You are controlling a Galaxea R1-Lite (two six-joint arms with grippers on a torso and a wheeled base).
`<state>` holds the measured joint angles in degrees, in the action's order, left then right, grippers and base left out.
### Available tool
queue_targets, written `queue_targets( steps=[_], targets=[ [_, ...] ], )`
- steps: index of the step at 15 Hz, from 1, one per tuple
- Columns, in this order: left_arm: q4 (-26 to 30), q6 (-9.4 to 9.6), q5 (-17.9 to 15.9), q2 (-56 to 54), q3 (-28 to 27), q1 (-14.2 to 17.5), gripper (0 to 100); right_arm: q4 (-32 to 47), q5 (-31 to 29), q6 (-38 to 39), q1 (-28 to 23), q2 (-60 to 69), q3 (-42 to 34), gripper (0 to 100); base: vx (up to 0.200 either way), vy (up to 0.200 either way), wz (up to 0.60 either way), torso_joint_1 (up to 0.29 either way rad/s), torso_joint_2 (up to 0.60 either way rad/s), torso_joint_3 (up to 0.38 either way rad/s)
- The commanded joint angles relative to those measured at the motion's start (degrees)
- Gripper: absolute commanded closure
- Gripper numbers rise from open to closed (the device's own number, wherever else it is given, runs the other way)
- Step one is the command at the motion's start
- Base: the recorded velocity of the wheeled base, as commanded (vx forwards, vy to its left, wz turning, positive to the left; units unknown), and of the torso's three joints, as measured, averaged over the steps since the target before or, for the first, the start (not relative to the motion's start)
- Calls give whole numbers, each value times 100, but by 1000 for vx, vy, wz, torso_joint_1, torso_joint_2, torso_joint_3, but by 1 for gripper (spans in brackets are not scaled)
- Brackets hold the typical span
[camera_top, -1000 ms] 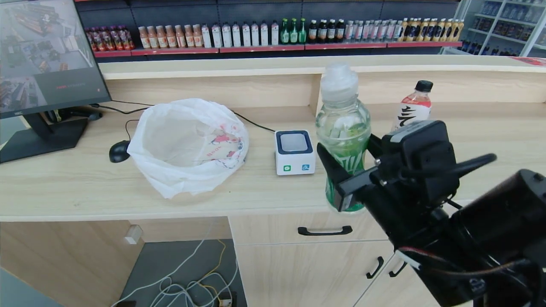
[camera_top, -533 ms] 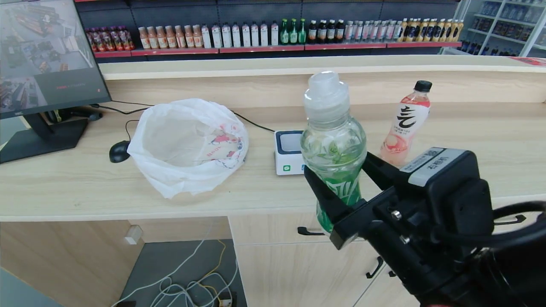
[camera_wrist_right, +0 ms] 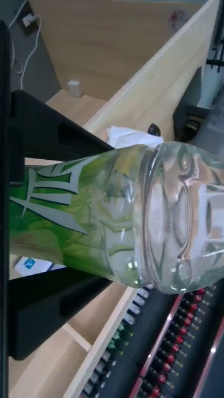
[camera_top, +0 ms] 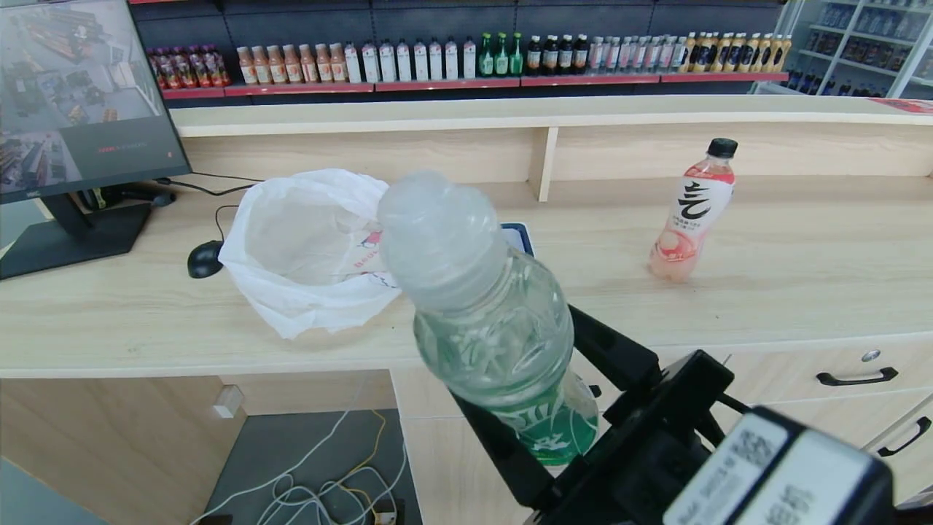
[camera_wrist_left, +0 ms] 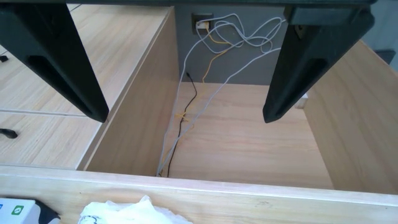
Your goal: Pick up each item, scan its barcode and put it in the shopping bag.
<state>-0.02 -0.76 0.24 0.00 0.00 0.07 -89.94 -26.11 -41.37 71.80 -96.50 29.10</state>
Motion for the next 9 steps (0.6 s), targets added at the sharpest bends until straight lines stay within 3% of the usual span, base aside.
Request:
queue_targets(
  steps=[1, 5, 9],
  targets=[
    [2, -4, 2, 0, 0, 1, 0, -6, 1, -345, 361, -44, -18, 100, 0, 0, 0, 0, 0, 0],
    [2, -4, 2, 0, 0, 1, 0, -6, 247, -1769, 528, -35, -10, 100, 0, 0, 0, 0, 0, 0],
    [2, -4, 2, 0, 0, 1, 0, -6, 247, -2454, 528, -202, -27, 100, 0, 0, 0, 0, 0, 0]
  ],
)
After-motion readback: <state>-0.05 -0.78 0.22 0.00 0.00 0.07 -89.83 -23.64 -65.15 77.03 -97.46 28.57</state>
